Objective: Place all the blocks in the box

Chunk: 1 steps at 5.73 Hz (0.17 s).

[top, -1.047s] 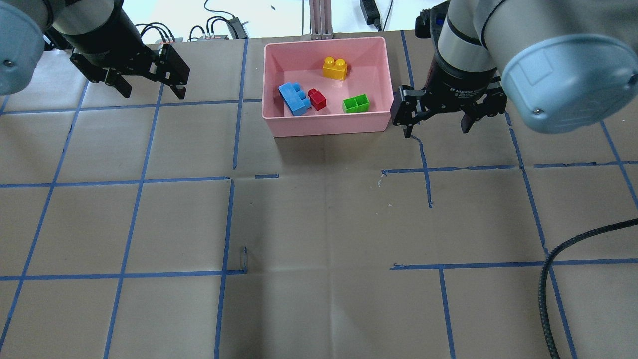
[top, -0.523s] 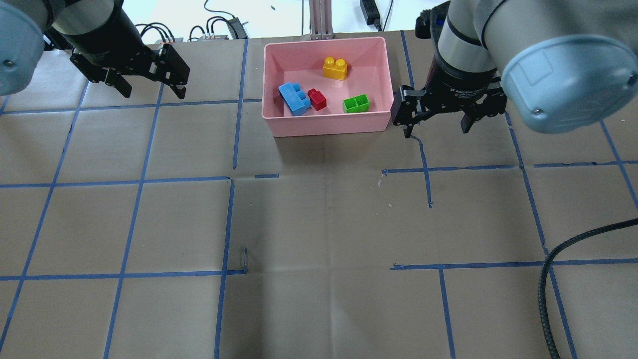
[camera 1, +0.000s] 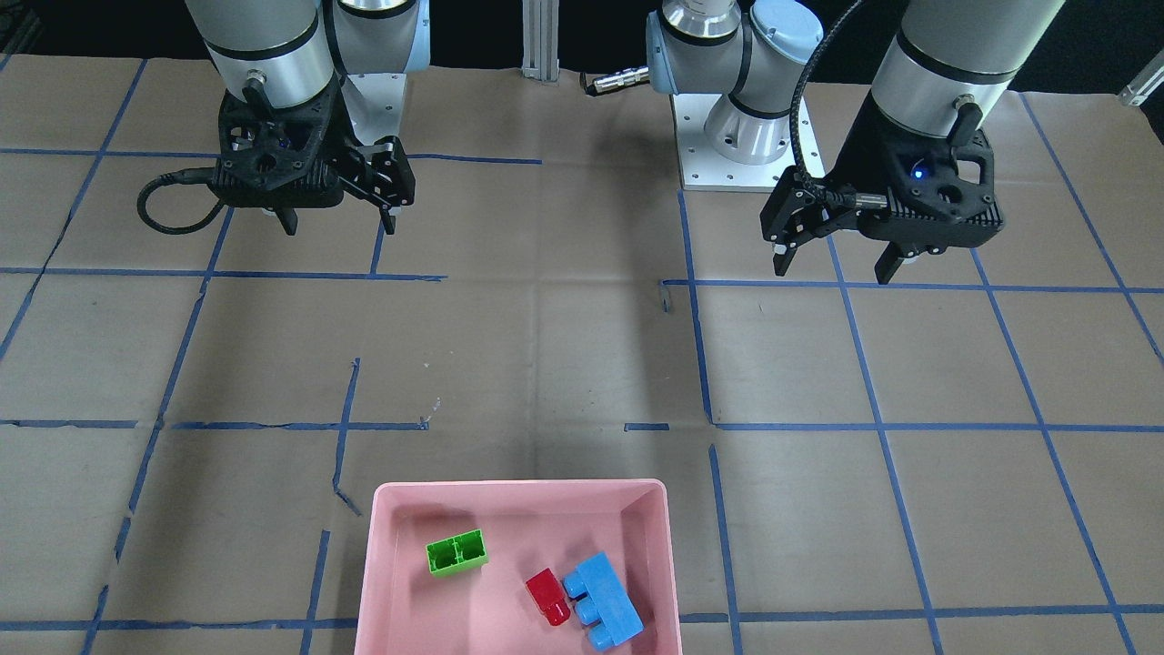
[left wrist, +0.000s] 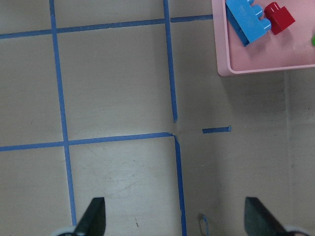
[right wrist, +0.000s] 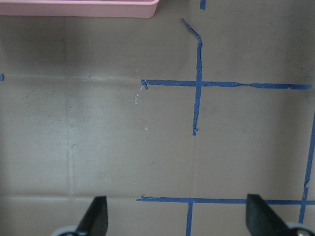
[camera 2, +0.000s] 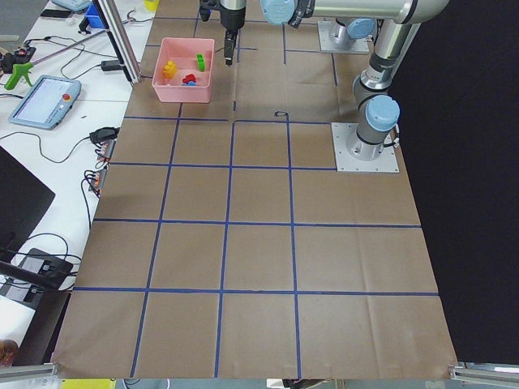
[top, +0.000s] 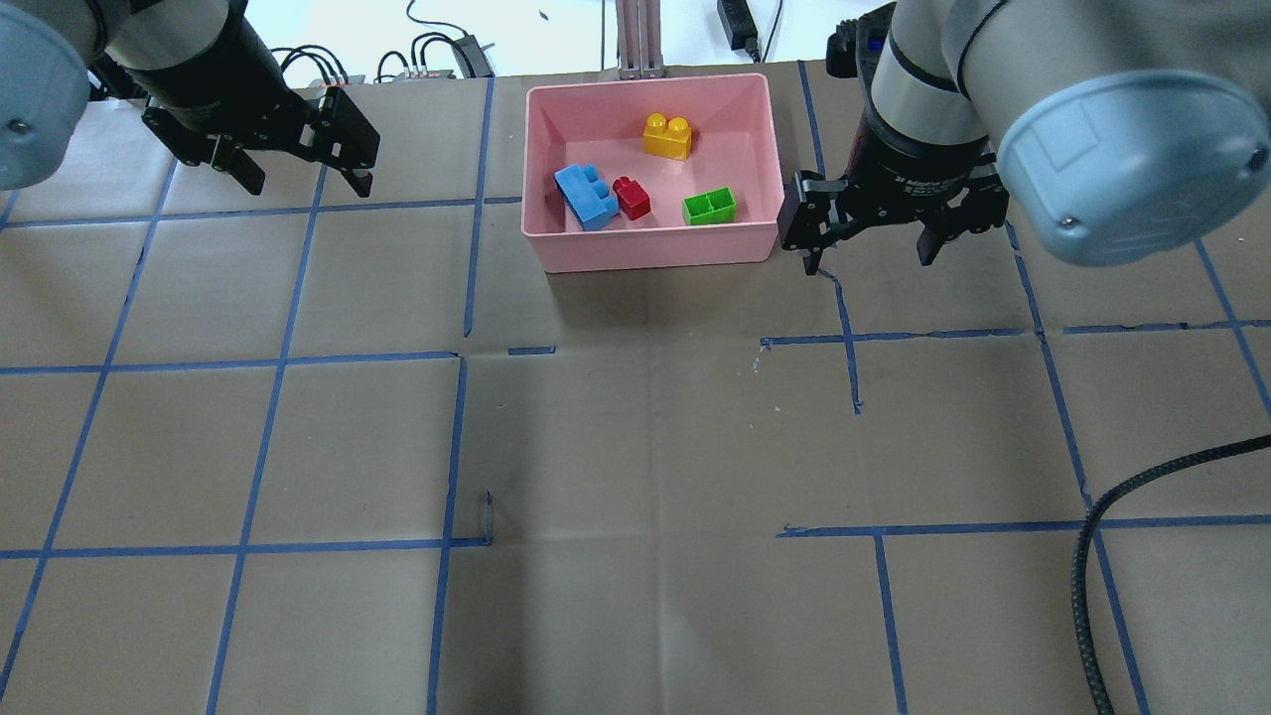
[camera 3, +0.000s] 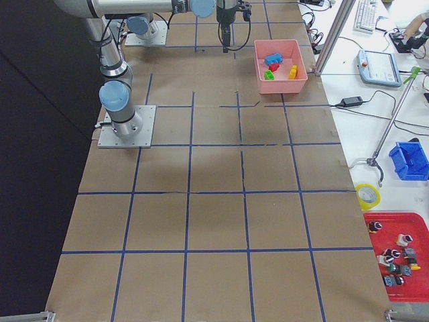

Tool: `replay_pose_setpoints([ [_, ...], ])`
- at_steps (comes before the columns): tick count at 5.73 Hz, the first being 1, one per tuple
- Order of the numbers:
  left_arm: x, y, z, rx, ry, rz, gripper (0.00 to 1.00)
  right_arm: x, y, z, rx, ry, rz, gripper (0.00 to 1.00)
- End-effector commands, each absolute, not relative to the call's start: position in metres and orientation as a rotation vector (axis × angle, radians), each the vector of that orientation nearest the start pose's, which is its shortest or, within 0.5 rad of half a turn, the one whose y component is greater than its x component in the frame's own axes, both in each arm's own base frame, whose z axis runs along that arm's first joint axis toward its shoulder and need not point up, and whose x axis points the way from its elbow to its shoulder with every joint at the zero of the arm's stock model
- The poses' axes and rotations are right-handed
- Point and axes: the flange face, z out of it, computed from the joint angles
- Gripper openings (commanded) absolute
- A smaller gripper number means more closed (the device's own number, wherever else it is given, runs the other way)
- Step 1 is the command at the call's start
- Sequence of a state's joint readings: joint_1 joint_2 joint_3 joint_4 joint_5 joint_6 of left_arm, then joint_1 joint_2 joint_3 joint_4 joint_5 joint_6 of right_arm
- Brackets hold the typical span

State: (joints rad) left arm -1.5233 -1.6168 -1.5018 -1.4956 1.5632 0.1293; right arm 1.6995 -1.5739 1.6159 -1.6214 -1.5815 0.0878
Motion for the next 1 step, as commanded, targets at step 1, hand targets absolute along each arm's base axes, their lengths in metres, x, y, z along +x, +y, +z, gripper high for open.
replay_pose_setpoints([
  [1,-0.1095,-0.5263,0.506,0.128,3.137,-0.153,0.99,0.1935,-0.4702,0.4718,-0.063,3.151,-0.014,1.0],
])
